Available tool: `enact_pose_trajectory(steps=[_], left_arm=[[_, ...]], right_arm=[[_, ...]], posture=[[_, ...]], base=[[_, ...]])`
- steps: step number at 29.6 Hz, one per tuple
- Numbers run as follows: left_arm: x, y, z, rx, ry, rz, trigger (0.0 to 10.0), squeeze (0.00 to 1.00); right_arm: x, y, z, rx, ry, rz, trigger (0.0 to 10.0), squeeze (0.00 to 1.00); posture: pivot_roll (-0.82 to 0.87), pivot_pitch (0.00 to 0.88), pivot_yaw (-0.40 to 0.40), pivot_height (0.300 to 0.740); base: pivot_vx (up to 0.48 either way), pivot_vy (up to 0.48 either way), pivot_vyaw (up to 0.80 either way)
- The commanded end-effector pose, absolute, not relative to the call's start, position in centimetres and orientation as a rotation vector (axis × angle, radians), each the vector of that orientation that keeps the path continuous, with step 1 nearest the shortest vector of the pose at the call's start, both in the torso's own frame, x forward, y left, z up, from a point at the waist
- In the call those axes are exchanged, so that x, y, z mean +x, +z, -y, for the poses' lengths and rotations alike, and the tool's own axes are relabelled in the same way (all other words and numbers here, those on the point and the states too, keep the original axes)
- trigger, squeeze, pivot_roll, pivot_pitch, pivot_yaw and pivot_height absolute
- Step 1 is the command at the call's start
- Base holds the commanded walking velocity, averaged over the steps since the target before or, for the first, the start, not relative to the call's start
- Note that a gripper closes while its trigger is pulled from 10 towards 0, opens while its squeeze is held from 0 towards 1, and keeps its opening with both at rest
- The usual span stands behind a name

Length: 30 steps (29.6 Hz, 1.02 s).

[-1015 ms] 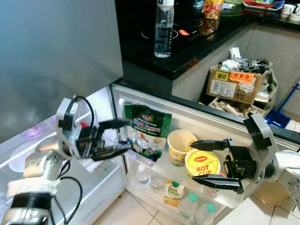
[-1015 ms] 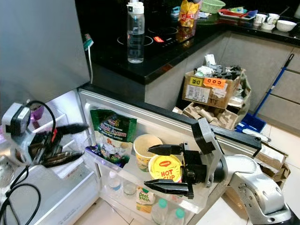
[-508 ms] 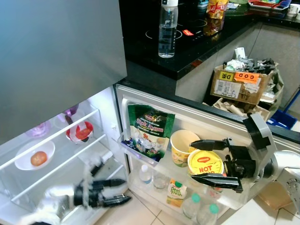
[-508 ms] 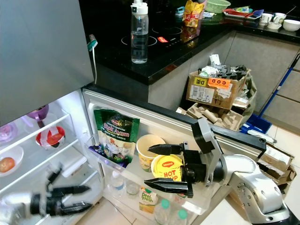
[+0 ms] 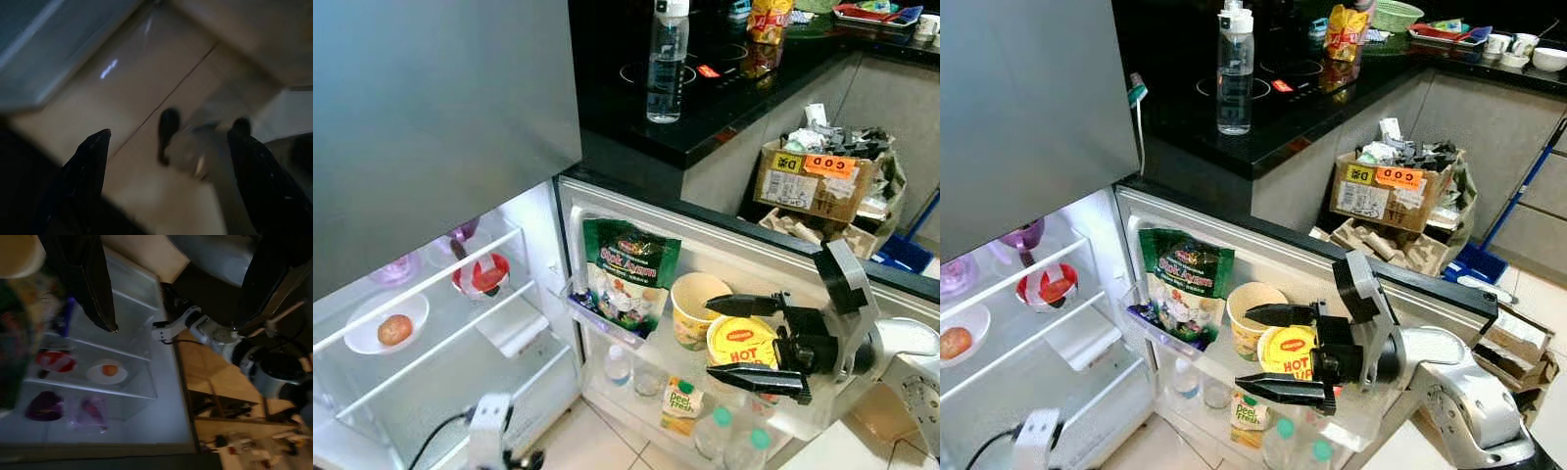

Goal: Restocking fridge

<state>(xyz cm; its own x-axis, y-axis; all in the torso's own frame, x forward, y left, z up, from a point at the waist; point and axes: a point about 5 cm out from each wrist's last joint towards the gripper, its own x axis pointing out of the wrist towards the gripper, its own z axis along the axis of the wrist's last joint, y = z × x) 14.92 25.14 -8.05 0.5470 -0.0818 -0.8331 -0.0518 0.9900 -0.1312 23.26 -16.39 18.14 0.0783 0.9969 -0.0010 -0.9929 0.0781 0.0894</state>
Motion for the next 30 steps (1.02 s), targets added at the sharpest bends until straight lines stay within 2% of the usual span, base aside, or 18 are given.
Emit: enact_pose_trajectory(steps=[1,4,7,8,11,12,15,19,22,30], left_arm=[[14.5,-8.4,-24.7,-0.159,0.007,-1.007,10.0,0.00],[13.6,-8.9,-24.7,-0.164,0.063,-1.030,10.0,0.00],[13.5,-9.0,-24.6,-0.157,0.071,-1.039,10.0,0.00],[13.5,-9.1,-24.2,-0.145,0.085,-1.048,10.0,0.00],[13.6,-9.2,-24.0,-0.147,0.090,-1.046,10.0,0.00],[13.8,-9.1,-23.9,-0.144,0.090,-1.043,10.0,0.00],[14.0,-9.1,-23.8,-0.140,0.086,-1.039,10.0,0.00],[14.2,-9.0,-23.8,-0.138,0.085,-1.035,10.0,0.00],[14.2,-9.0,-23.7,-0.134,0.081,-1.035,10.0,0.00],[14.1,-9.1,-23.6,-0.130,0.079,-1.039,10.0,0.00]], right_arm=[[22.7,18.2,16.0,0.093,1.543,-0.070,10.0,0.00],[21.5,17.4,15.9,0.123,1.612,-0.117,10.0,0.00],[22.0,16.9,16.1,0.117,1.569,-0.130,10.0,0.00],[23.2,14.7,17.0,0.098,1.440,-0.203,10.0,0.00],[23.5,12.9,17.9,0.093,1.370,-0.271,10.0,0.00],[23.7,10.8,19.1,0.111,1.274,-0.346,10.0,0.00],[23.7,8.7,20.4,0.131,1.172,-0.420,10.0,0.00],[23.3,6.4,22.0,0.169,1.058,-0.494,10.0,0.00],[22.2,3.2,23.9,0.237,0.873,-0.606,10.0,0.00],[20.3,-0.3,25.5,0.288,0.671,-0.710,10.0,0.00]], posture=[[-0.09,0.000,-0.023,0.740],[-0.09,0.000,-0.026,0.740],[-0.08,0.000,-0.025,0.740],[-0.09,0.000,-0.027,0.740],[-0.09,0.000,-0.027,0.740],[-0.09,0.000,-0.027,0.740],[-0.09,0.000,-0.026,0.740],[-0.09,0.000,-0.027,0.740],[-0.09,0.000,-0.029,0.740],[-0.09,0.000,-0.030,0.740]], base=[[0.000,0.000,0.00],[0.000,0.000,0.00],[-0.320,0.000,0.00],[-0.450,0.000,0.00],[-0.447,0.000,0.00],[-0.394,0.000,0.00],[-0.259,0.000,0.00],[0.000,0.000,0.00],[-0.265,0.000,0.00],[-0.193,0.000,0.00]])
